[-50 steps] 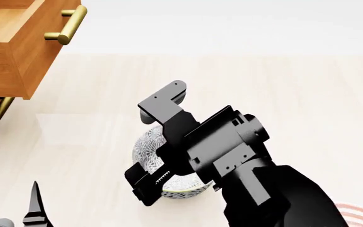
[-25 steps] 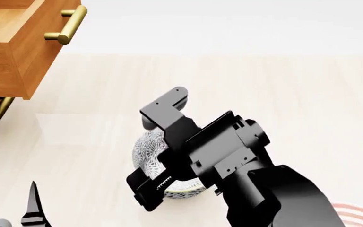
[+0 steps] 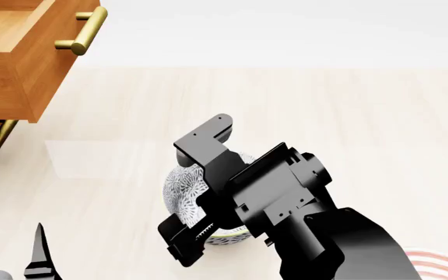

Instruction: Put the bowl on the plate.

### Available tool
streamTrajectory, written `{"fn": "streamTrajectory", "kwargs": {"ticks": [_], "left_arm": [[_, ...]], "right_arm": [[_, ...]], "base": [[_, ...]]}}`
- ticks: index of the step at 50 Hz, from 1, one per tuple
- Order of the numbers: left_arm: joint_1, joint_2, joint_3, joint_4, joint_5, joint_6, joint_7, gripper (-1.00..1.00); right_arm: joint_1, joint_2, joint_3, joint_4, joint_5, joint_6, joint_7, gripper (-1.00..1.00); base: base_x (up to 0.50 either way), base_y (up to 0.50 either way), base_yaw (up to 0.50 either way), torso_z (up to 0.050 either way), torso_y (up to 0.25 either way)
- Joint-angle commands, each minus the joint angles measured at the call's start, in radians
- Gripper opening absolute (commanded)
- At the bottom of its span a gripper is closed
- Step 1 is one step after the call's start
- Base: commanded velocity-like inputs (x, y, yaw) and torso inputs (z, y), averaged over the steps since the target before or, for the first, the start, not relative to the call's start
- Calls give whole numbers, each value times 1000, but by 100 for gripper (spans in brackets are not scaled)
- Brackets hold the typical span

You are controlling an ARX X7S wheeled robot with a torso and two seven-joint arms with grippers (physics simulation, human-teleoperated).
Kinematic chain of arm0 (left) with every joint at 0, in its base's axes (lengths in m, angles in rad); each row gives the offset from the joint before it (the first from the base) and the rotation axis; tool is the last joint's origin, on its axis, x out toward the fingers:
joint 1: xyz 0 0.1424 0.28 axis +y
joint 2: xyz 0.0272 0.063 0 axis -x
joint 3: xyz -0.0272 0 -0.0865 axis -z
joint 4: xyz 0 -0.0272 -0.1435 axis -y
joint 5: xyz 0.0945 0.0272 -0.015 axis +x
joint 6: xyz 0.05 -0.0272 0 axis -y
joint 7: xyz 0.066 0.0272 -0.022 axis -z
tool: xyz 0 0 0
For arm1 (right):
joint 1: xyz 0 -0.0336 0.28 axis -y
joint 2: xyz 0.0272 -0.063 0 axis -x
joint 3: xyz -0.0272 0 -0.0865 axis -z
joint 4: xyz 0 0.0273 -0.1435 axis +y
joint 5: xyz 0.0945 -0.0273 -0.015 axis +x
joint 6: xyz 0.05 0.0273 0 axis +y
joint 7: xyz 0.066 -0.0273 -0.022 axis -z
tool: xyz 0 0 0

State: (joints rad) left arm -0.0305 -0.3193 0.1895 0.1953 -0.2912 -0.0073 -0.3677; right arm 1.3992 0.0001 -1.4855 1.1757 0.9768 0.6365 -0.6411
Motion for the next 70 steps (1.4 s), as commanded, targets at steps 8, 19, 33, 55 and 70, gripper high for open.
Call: {"fn": "streamTrajectory", "kwargs": {"ticks": [8, 19, 33, 55, 70], "left_arm": [[6, -6, 5, 8, 1, 6, -5, 100], [8, -11, 11, 16, 5, 9, -6, 100], [20, -19, 10, 32, 4, 33, -5, 100], [25, -26, 14, 47, -1, 37, -8, 100], [28, -28, 13, 36, -1, 62, -6, 100]], "right_arm": [[-12, 0, -2, 2, -4, 0, 6, 100], [-10, 0, -4, -9, -3, 4, 13, 100], [-4, 0, -6, -11, -5, 4, 14, 100], [-5, 0, -6, -14, -11, 10, 16, 100], [-7, 0, -6, -19, -13, 12, 17, 100]], "base": [[0, 0, 0, 0, 0], [0, 0, 0, 0, 0], [0, 0, 0, 0, 0], [0, 0, 0, 0, 0], [0, 0, 0, 0, 0]]}}
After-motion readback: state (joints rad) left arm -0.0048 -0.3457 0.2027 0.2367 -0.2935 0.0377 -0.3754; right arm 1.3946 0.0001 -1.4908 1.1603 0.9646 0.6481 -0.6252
